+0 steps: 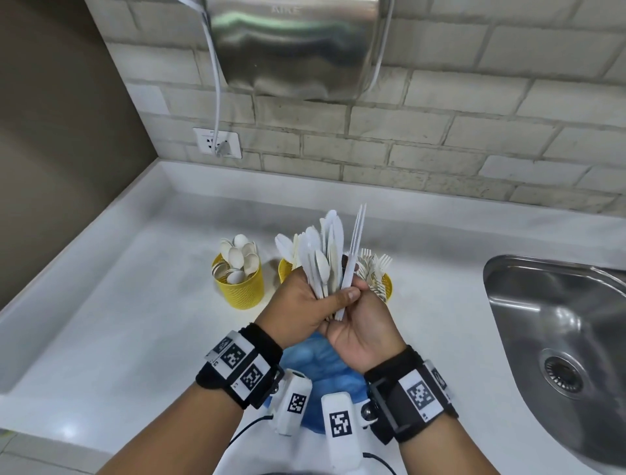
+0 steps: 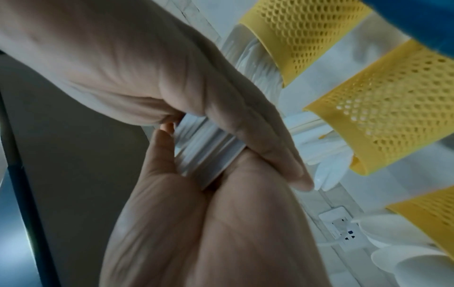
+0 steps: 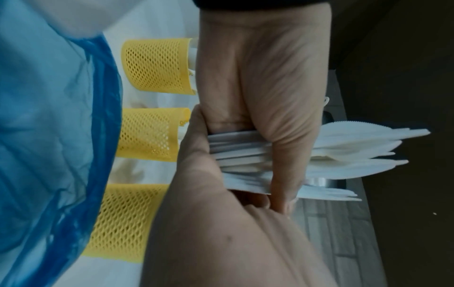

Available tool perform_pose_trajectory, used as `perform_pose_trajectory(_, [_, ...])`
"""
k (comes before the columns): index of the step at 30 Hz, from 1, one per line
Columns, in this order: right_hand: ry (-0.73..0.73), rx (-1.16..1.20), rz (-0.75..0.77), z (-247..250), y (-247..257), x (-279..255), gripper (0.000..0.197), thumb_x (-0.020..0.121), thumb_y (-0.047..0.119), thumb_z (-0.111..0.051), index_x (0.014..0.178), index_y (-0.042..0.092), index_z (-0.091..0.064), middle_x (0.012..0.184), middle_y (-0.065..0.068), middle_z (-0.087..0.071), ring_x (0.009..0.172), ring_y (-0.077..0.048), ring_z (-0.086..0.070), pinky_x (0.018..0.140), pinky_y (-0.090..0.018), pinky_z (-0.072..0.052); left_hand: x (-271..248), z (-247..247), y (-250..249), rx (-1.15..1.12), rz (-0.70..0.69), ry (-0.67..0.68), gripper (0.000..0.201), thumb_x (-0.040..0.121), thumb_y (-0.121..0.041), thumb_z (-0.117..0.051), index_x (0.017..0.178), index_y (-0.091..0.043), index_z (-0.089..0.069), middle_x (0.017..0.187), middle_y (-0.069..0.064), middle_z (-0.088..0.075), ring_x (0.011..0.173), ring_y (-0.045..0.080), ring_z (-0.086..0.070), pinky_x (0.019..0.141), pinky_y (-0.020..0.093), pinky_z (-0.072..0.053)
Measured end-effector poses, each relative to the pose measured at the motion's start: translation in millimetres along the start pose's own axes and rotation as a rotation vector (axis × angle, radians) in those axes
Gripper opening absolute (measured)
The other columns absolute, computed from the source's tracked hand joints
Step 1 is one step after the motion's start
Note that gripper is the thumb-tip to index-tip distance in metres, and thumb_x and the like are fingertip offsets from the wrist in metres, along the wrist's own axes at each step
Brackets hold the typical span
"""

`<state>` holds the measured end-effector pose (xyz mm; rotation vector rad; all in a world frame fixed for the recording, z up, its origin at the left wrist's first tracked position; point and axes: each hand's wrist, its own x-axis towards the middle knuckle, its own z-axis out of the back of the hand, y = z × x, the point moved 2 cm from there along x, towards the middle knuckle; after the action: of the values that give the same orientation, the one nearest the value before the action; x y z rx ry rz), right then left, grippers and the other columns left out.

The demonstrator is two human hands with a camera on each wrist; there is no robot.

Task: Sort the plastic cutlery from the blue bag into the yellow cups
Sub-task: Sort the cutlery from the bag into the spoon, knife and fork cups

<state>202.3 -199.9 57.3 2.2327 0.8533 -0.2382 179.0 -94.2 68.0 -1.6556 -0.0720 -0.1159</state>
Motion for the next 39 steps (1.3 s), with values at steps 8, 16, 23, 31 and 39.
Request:
perform_pose_trajectory(8, [-0.030,-0.106,0.046,0,2,-2,0.046,0.106,0.033,-0.037,0.099,0.019,-0.080,0.118,-0.016,-0.075,0.109,-0.033,-0.071,0.092,-0.051,-0.053,-8,8,-8,-0.051,0.007,-0.002,0.029,0.099,-0.003,-0.062,0.115,-0.022,-0.077,0.117,0.014,-0.076,0.106,0.030,-0.073,0.097,0.044,-0.058])
perform_pose_trajectory(16, [0.047,-0.524,0.444,-17,33,-6,0.022,0.106,0.019,-0.053,0.117,0.009,-0.069,0.101,-0.011,-0.077,0.074,-0.015,-0.070,0.054,-0.020,-0.049,-9,18,-15,0.017,-0.011,0.024,0.025,0.099,0.000,-0.060,0.122,-0.006,-0.067,0.110,0.009,-0.077,0.102,0.026,-0.074,0.088,0.031,-0.058])
perform_pose_trajectory(23, [0.112,-0.670,0.681,-28,29,-6,0.024,0.095,0.013,-0.065,0.115,0.022,-0.075,0.107,-0.010,-0.077,0.103,-0.036,-0.072,0.092,-0.053,-0.059,-9,15,-19,-0.098,-0.025,-0.025,0.029,0.090,-0.009,-0.072,0.117,-0.021,-0.070,0.110,0.001,-0.077,0.106,0.015,-0.072,0.088,0.027,-0.056])
perform_pose_trajectory(31, [0.069,-0.616,0.599,-17,35,-10,0.024,0.095,0.024,-0.070,0.117,0.016,-0.072,0.099,-0.022,-0.072,0.063,-0.027,-0.061,0.049,-0.031,-0.051,-11,14,-19,-0.175,0.080,0.029,0.026,0.091,-0.011,-0.064,0.115,-0.003,-0.065,0.088,0.010,-0.076,0.077,0.025,-0.074,0.075,0.033,-0.061])
perform_pose_trajectory(39, [0.002,-0.755,0.651,0,57,-14,0.008,0.097,0.007,-0.067,0.100,0.010,-0.074,0.087,-0.018,-0.074,0.079,-0.025,-0.070,0.081,-0.047,-0.060,-10,14,-20,-0.095,0.124,0.014,0.024,0.094,-0.013,-0.062,0.116,-0.004,-0.066,0.096,0.011,-0.077,0.073,0.022,-0.073,0.068,0.032,-0.061])
